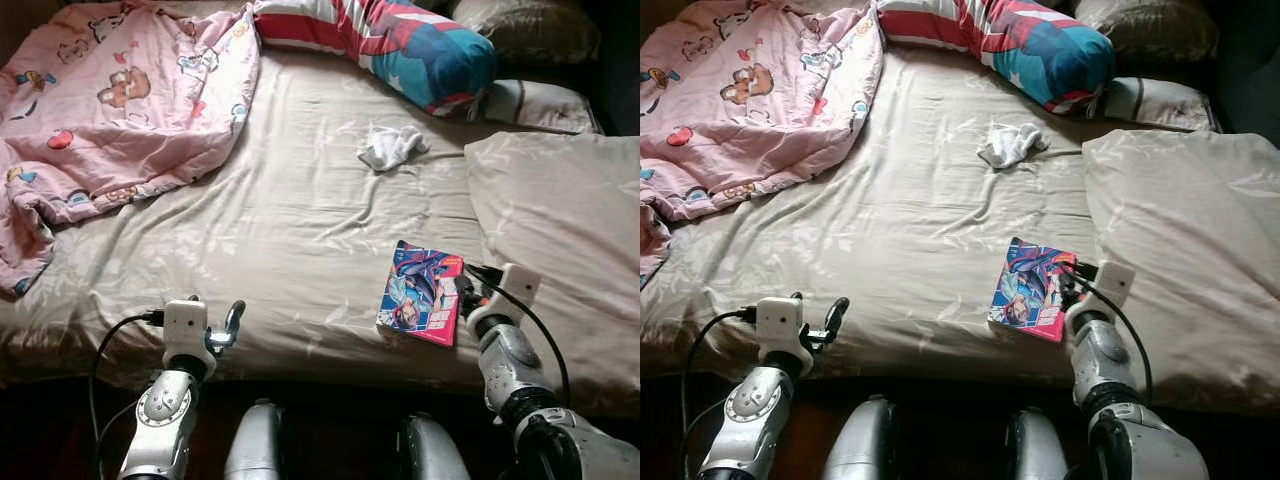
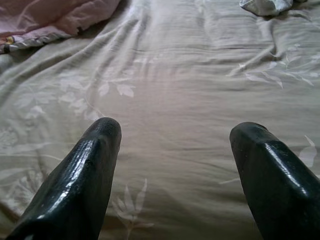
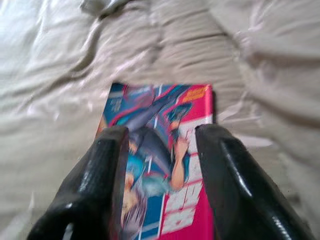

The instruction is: Clean up the room

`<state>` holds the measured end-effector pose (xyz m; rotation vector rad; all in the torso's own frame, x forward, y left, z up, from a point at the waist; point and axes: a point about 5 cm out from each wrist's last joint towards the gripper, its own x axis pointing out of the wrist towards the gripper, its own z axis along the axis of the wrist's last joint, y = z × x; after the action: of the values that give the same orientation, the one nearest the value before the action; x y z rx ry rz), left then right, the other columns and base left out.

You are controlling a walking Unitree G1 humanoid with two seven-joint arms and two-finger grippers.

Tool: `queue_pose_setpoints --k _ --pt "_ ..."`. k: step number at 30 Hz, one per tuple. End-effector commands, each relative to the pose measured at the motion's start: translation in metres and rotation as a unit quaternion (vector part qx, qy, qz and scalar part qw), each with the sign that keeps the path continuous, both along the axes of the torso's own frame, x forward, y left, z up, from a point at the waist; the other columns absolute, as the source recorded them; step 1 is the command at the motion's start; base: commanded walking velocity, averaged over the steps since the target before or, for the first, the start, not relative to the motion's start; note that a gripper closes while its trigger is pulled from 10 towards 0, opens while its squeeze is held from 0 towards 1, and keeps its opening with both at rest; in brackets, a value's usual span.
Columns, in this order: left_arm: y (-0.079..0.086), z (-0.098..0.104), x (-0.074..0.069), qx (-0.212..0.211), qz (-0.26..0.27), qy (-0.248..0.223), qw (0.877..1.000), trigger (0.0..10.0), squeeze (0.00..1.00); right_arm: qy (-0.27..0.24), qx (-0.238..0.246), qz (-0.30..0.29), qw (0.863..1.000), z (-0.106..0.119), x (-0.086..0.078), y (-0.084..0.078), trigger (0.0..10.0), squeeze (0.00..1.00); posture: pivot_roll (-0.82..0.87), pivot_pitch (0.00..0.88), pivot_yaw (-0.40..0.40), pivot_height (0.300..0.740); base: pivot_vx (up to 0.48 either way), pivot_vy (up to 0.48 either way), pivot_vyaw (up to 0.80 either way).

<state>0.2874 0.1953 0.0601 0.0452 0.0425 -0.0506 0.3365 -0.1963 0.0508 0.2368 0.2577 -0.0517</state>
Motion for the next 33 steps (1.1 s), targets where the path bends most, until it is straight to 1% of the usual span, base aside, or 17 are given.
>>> queue_pose_setpoints --k 1,3,4,5,9,14,18,20,21,22,23,26,27,28,30,31,33 --pt "0.004 -0.010 -0.005 -0.004 0.013 0.017 1.000 10.0 0.00 0.017 -0.011 0.026 0.999 -0.014 -0.011 0.008 10.0 0.00 0.14 0.201 0.014 0.661 0.000 0.000 0.00" --pt "0.005 -0.012 -0.005 -0.010 0.019 0.022 1.000 10.0 0.00 0.024 -0.010 0.039 0.999 -0.022 -0.017 0.013 10.0 0.00 0.13 0.197 0.010 0.671 0.000 0.000 0.00" --pt "0.008 -0.017 -0.006 -0.018 0.031 0.031 0.999 10.0 0.00 0.039 -0.012 0.047 0.998 -0.031 -0.024 0.018 10.0 0.00 0.13 0.191 0.003 0.681 0.000 0.000 0.00" --pt "0.008 -0.017 -0.006 -0.018 0.031 0.031 0.999 10.0 0.00 0.039 -0.012 0.047 0.998 -0.031 -0.024 0.018 10.0 0.00 0.13 0.191 0.003 0.681 0.000 0.000 0.00" --pt "0.015 -0.035 -0.013 -0.031 0.058 0.068 0.995 10.0 0.00 0.072 -0.027 0.079 0.994 -0.051 -0.042 0.029 10.0 0.00 0.12 0.175 -0.016 0.711 0.000 0.000 0.00" --pt "0.019 -0.049 -0.019 -0.032 0.070 0.101 0.992 10.0 0.00 0.088 -0.043 0.108 0.989 -0.060 -0.051 0.038 10.0 0.00 0.11 0.159 -0.027 0.740 0.000 0.000 0.00" --pt "0.019 -0.058 -0.023 -0.038 0.076 0.127 0.988 10.0 0.00 0.109 -0.052 0.115 0.986 -0.066 -0.057 0.040 10.0 0.00 0.11 0.143 -0.034 0.740 0.000 0.000 0.00" --pt "0.020 -0.067 -0.027 -0.043 0.087 0.151 0.984 10.0 0.00 0.129 -0.062 0.120 0.982 -0.072 -0.062 0.040 10.0 0.00 0.11 0.132 -0.039 0.740 0.000 0.000 0.00" --pt "0.022 -0.079 -0.035 -0.044 0.100 0.188 0.976 10.0 0.00 0.156 -0.072 0.127 0.977 -0.080 -0.070 0.040 10.0 0.00 0.10 0.116 -0.044 0.740 0.000 0.000 0.00" --pt "0.022 -0.079 -0.035 -0.044 0.100 0.188 0.976 10.0 0.00 0.156 -0.072 0.127 0.977 -0.080 -0.070 0.040 10.0 0.00 0.10 0.116 -0.044 0.740 0.000 0.000 0.00" --pt "0.023 -0.088 -0.044 -0.043 0.111 0.216 0.969 10.0 0.00 0.182 -0.080 0.130 0.971 -0.088 -0.078 0.040 10.0 0.00 0.10 0.110 -0.046 0.740 0.000 0.000 0.00" --pt "0.025 -0.100 -0.056 -0.040 0.120 0.253 0.959 10.0 0.00 0.213 -0.085 0.131 0.965 -0.098 -0.090 0.037 10.0 0.00 0.10 0.099 -0.050 0.740 0.000 0.000 0.00" --pt "0.025 -0.107 -0.064 -0.037 0.122 0.275 0.953 10.0 0.00 0.229 -0.085 0.127 0.961 -0.102 -0.096 0.035 10.0 0.00 0.11 0.090 -0.054 0.740 0.000 0.000 0.00" --pt "0.025 -0.107 -0.064 -0.037 0.122 0.275 0.953 10.0 0.00 0.229 -0.085 0.127 0.961 -0.102 -0.096 0.035 10.0 0.00 0.11 0.090 -0.054 0.740 0.000 0.000 0.00" --pt "0.027 -0.115 -0.075 -0.028 0.124 0.304 0.944 10.0 0.00 0.247 -0.081 0.124 0.958 -0.107 -0.104 0.033 10.0 0.00 0.11 0.081 -0.057 0.740 0.000 0.000 0.00" --pt "0.029 -0.120 -0.083 -0.025 0.129 0.323 0.937 10.0 0.00 0.259 -0.094 0.133 0.952 -0.112 -0.111 0.032 10.0 0.00 0.11 0.080 -0.058 0.740 0.000 0.000 0.00" --pt "0.030 -0.123 -0.088 -0.025 0.134 0.334 0.933 10.0 0.00 0.266 -0.099 0.137 0.949 -0.115 -0.115 0.031 10.0 0.00 0.11 0.082 -0.059 0.740 0.000 0.000 0.00"
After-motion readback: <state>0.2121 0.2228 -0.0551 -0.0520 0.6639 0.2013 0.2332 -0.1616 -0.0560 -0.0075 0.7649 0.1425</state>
